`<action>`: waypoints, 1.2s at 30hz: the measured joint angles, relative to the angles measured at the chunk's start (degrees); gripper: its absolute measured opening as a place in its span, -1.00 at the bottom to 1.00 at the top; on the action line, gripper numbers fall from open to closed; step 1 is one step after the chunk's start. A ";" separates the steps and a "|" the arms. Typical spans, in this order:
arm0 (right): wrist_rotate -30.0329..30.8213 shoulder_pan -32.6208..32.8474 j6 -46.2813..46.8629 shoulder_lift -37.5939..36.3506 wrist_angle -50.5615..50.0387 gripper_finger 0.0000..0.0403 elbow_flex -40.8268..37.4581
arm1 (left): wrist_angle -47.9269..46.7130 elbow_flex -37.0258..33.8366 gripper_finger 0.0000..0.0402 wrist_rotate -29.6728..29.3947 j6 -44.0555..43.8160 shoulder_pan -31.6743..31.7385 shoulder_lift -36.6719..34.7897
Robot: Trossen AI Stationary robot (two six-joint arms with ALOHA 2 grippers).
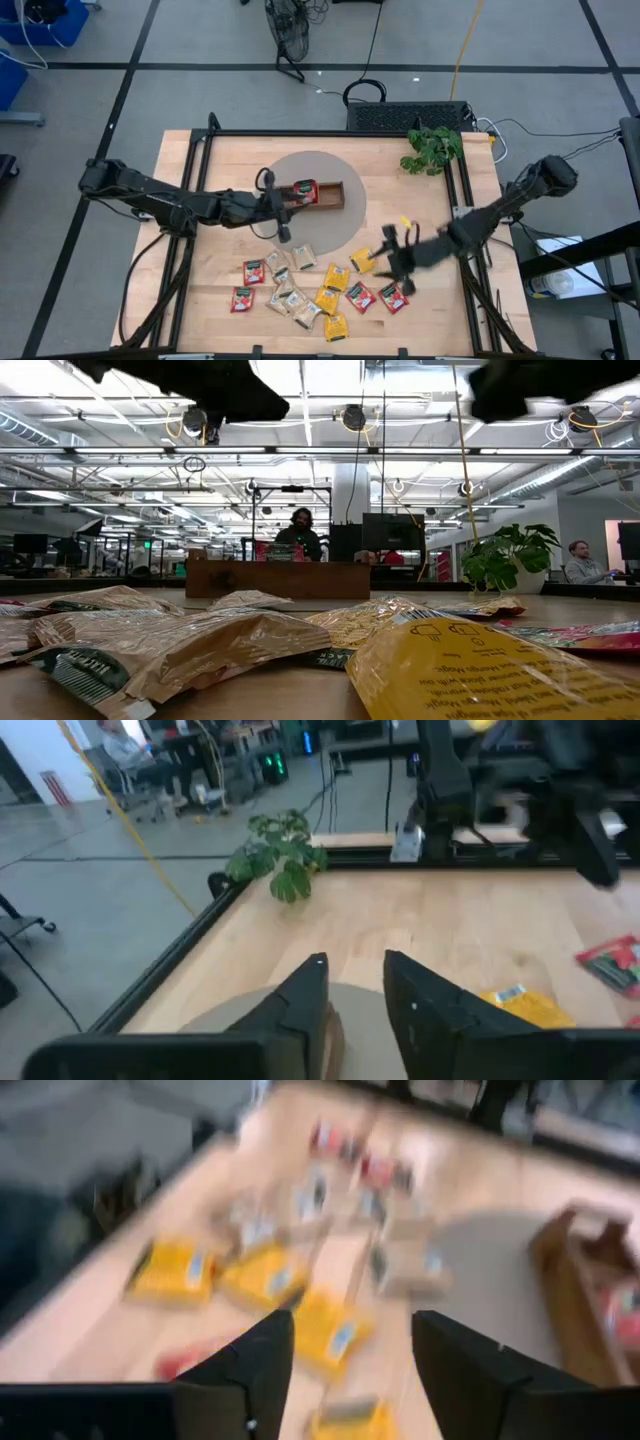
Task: Pick & Place Tea
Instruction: Put the red tea bag into the wooden organizer
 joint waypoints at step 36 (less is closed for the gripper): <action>-1.57 18.81 23.29 34.75 -36.04 -0.37 19.59 | -1.03 -1.84 -0.23 0.63 -10.73 1.39 0.38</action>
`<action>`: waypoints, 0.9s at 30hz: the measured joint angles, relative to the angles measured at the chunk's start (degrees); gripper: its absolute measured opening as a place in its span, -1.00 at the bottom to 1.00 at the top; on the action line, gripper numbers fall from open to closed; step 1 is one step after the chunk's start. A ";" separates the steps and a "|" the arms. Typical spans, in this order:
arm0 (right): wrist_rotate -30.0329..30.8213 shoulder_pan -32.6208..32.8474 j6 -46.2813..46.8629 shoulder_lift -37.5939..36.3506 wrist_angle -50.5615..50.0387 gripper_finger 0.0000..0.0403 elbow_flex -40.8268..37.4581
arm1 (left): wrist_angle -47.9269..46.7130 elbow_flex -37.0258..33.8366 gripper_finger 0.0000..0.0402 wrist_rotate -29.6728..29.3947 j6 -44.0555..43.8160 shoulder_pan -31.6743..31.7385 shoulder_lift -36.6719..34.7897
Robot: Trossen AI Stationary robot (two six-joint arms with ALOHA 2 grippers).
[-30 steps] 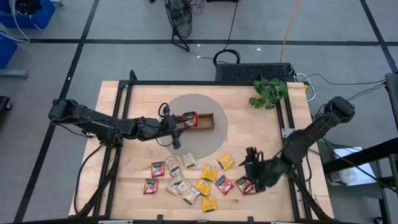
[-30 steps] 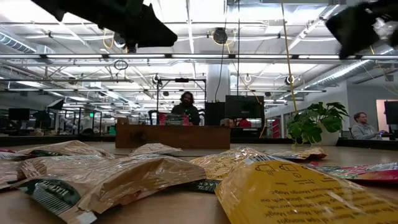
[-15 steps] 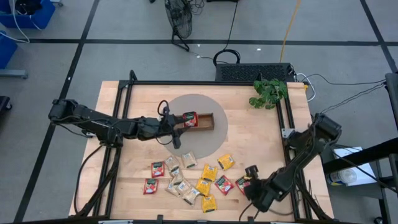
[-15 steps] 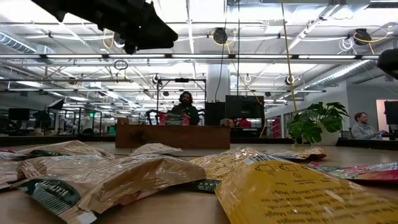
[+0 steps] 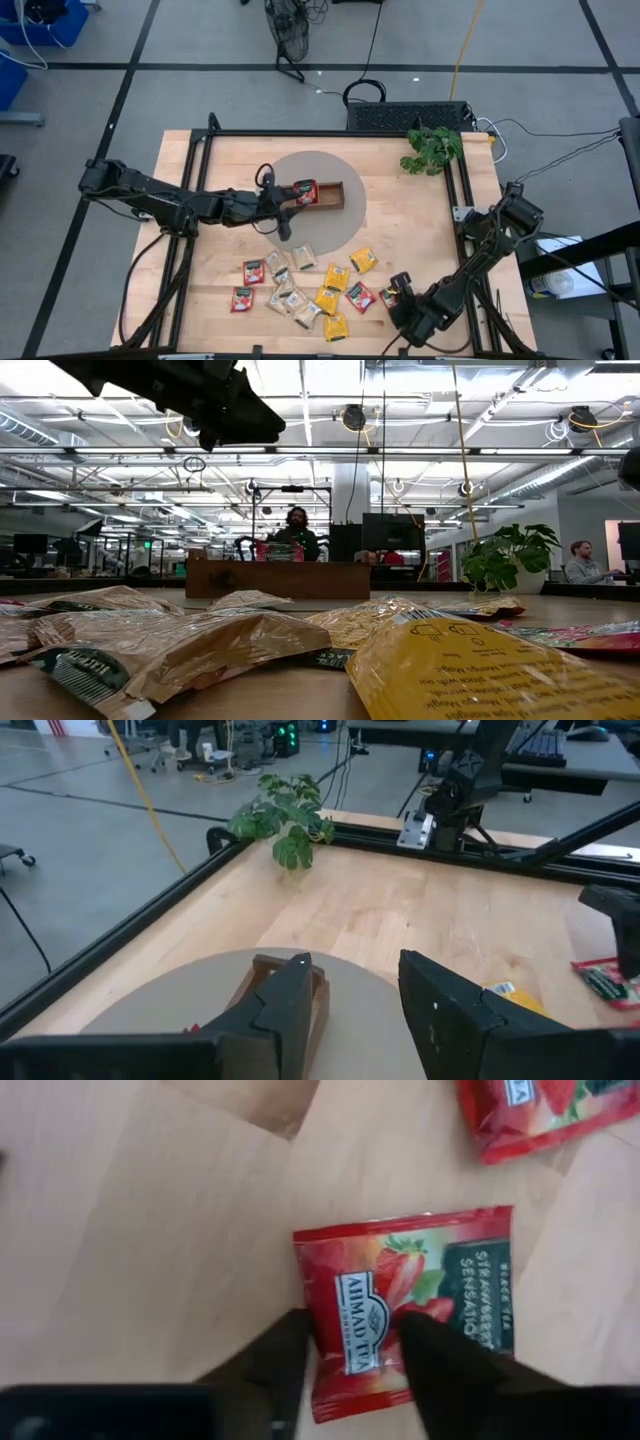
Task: Pick & Place Tea
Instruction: Put the red tea bag into the wooden organizer
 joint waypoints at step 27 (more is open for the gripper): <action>57.12 -13.00 -37.12 -0.77 12.52 -1.00 2.22 | 0.48 0.06 -0.23 6.40 -21.70 4.31 2.09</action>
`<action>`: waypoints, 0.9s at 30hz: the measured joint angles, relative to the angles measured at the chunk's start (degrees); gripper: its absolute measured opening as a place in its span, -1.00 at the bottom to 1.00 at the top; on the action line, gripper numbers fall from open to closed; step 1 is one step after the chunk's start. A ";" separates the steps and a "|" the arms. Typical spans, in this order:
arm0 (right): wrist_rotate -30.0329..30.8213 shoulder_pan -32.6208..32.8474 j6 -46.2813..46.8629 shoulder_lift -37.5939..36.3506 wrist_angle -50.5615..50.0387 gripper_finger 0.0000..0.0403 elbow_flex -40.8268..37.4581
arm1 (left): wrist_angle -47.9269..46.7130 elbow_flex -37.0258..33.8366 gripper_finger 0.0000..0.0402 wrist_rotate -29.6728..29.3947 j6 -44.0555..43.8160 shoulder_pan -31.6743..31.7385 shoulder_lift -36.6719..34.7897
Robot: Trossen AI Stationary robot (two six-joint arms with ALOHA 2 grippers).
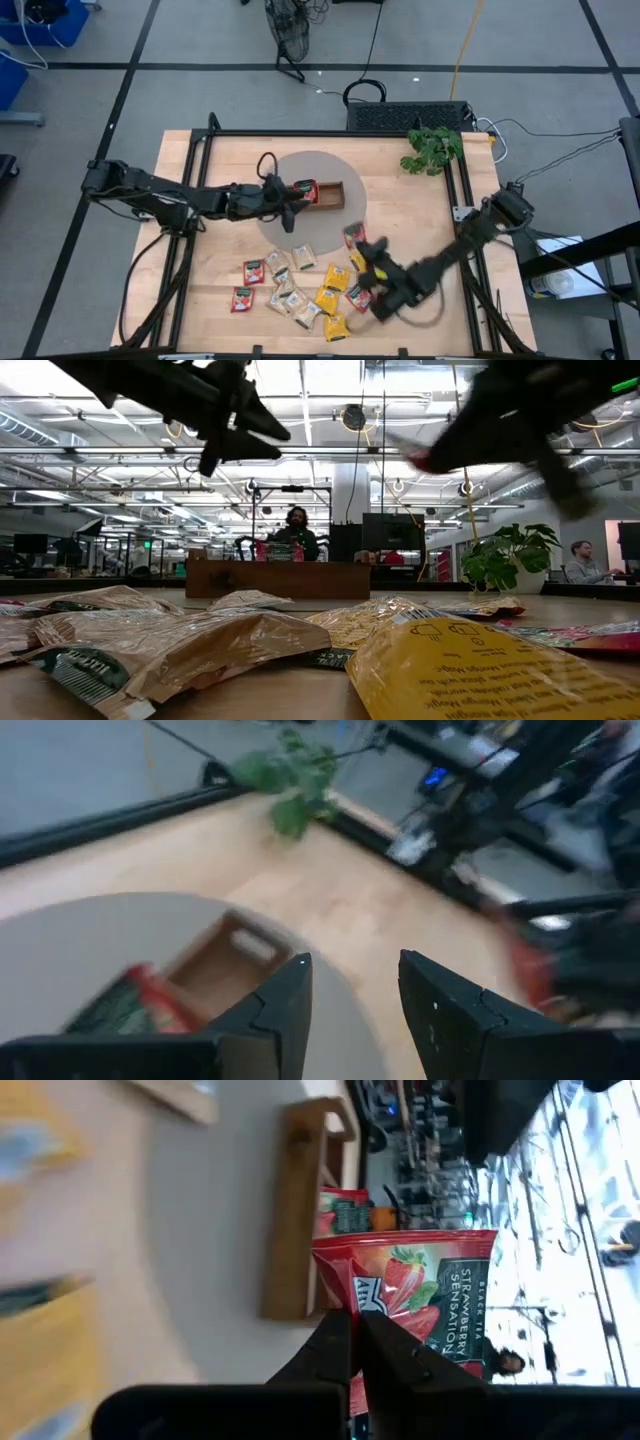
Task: Pick & Place Tea
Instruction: Put the red tea bag into the wooden organizer
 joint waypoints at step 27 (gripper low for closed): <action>-13.81 -19.60 -47.65 -0.07 63.17 -1.00 -13.37 | 17.43 0.01 -0.23 8.51 3.52 3.61 9.22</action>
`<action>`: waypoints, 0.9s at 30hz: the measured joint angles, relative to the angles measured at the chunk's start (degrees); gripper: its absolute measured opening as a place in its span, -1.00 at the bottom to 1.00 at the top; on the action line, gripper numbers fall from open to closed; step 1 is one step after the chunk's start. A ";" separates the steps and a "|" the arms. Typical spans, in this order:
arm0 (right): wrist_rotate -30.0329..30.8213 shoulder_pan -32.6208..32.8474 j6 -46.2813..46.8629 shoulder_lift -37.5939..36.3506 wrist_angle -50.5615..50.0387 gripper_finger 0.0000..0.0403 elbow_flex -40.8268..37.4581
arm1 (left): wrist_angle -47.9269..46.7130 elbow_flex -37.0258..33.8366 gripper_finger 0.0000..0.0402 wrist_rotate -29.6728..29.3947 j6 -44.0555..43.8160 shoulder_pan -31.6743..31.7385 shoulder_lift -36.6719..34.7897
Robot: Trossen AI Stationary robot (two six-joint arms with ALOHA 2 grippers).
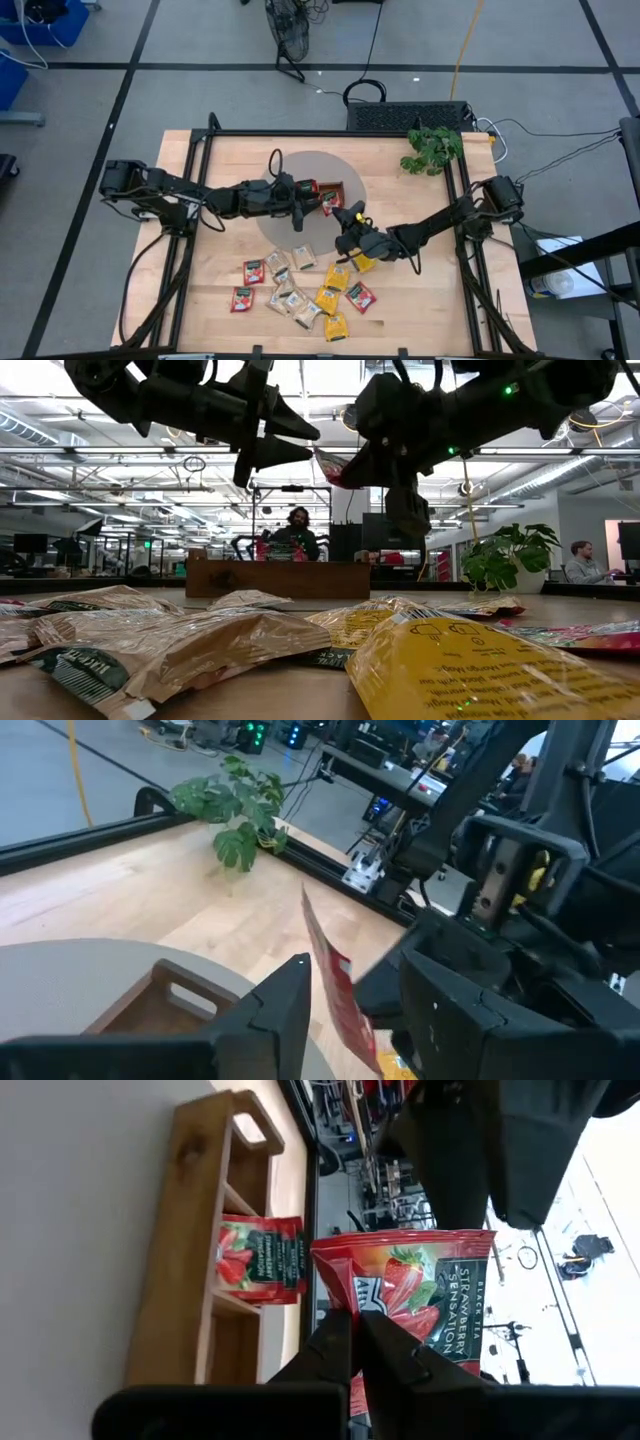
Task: Pick & Place Tea
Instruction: Put the red tea bag into the wooden organizer
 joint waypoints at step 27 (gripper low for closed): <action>-3.77 -0.42 -2.25 -0.02 4.74 -1.00 0.02 | 0.34 3.13 -0.84 4.75 3.96 3.19 4.58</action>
